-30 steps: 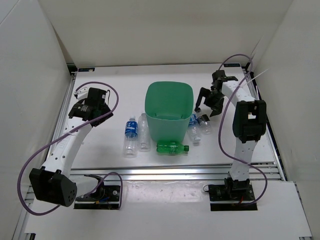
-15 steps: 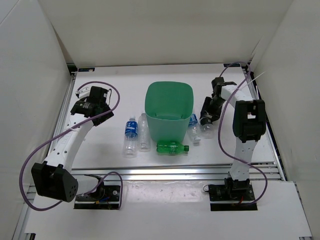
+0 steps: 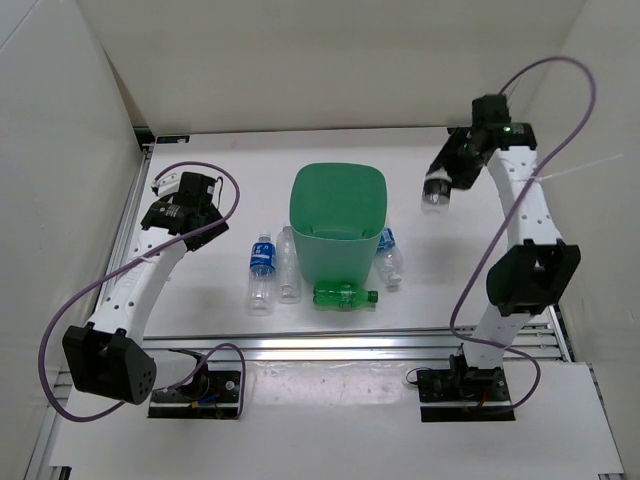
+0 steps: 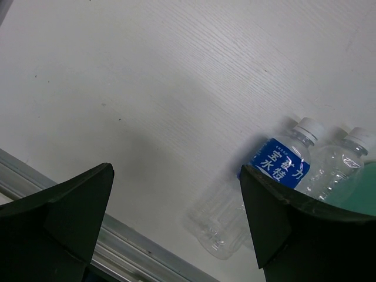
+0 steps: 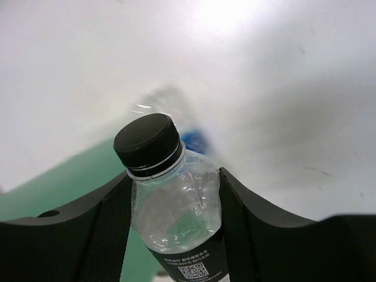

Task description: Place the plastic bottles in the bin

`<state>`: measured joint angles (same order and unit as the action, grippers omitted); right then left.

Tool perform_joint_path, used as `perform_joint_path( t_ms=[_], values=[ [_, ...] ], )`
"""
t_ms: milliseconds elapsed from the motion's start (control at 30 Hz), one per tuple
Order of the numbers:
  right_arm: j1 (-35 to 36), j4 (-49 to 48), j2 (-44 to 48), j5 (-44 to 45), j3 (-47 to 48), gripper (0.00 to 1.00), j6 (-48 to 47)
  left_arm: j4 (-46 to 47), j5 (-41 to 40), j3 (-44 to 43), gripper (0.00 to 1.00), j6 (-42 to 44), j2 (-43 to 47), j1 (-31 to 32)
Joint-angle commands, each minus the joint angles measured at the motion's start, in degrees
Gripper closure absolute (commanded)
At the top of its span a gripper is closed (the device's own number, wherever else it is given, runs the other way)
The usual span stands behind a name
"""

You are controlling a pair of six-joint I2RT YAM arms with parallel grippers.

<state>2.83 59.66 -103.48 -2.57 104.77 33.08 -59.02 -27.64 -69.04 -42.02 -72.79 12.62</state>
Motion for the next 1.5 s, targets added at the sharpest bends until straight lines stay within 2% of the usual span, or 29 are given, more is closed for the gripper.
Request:
perform_joint_path(
  t_ms=[0, 167, 233, 367, 533, 567, 633, 700, 800, 833, 900, 1033, 1067, 1167, 1267, 1467],
  values=[
    [2.0, 3.9, 3.8, -4.3, 10.6, 0.82, 3.0, 1.9, 0.5, 0.4, 0.00, -0.6, 1.9, 0.3],
    [6.8, 2.8, -1.9, -11.6, 30.9, 0.82, 3.5, 2.4, 1.0, 1.6, 0.00, -0.6, 3.3, 0.3],
    [8.7, 1.8, -5.2, -13.3, 35.1, 0.82, 3.0, 2.4, 1.0, 1.6, 0.00, -0.6, 3.8, 0.3],
    [11.7, -4.5, -7.5, -16.4, 34.3, 0.82, 4.4, 3.0, 2.8, 2.2, 0.00, -0.1, 3.8, 0.3],
    [15.6, -5.8, -12.4, -18.5, 37.4, 0.82, 5.0, 3.0, 3.3, 2.2, 0.00, 0.4, 4.8, 0.3],
    [16.2, -5.8, -12.4, -18.5, 36.8, 0.80, 4.5, 3.0, 3.3, 2.2, 0.00, 0.4, 4.9, 0.3],
    [17.8, -5.1, -12.4, -19.1, 35.6, 0.71, 3.6, 3.0, 3.8, 2.7, 0.00, 0.4, 4.9, 0.3],
    [19.0, -3.6, -10.9, -19.1, 34.3, 0.71, 2.2, 3.6, 4.3, 2.7, 0.00, 0.4, 4.9, 0.3],
    [21.4, 0.3, -8.0, -17.6, 32.3, 0.58, -1.1, 4.4, 4.9, 2.7, 0.00, 0.4, 4.2, 0.3],
    [21.9, 1.1, -7.2, -16.9, 30.8, 0.34, -1.8, 4.9, 4.9, 2.7, 0.00, 0.4, 3.5, 0.3],
    [22.5, 3.3, -5.2, -15.5, 30.8, 0.01, -2.8, 5.4, 5.4, 2.7, 0.00, 0.4, 2.8, 0.3],
    [20.5, 5.6, -0.6, -12.9, 31.3, 0.01, -3.5, 9.4, 9.1, 4.3, 0.00, 3.2, 0.5, 0.3],
    [19.7, 5.6, 1.3, -12.9, 30.6, 0.01, -3.5, 13.6, 13.8, 6.3, 0.00, 4.2, 0.5, 0.3],
    [17.6, 6.3, 3.5, -15.3, 29.0, 0.01, -2.9, 17.7, 21.4, 7.6, 0.00, 6.5, -3.0, 0.8],
    [17.1, 8.9, 4.1, -16.9, 28.8, 0.01, -4.2, 21.0, 25.0, 8.1, 0.00, 9.4, -6.2, 2.0],
    [17.1, 11.0, 2.8, -18.1, 31.4, 0.01, -6.0, 27.4, 29.1, 13.5, 0.00, 12.0, -7.0, 2.7]
  ],
)
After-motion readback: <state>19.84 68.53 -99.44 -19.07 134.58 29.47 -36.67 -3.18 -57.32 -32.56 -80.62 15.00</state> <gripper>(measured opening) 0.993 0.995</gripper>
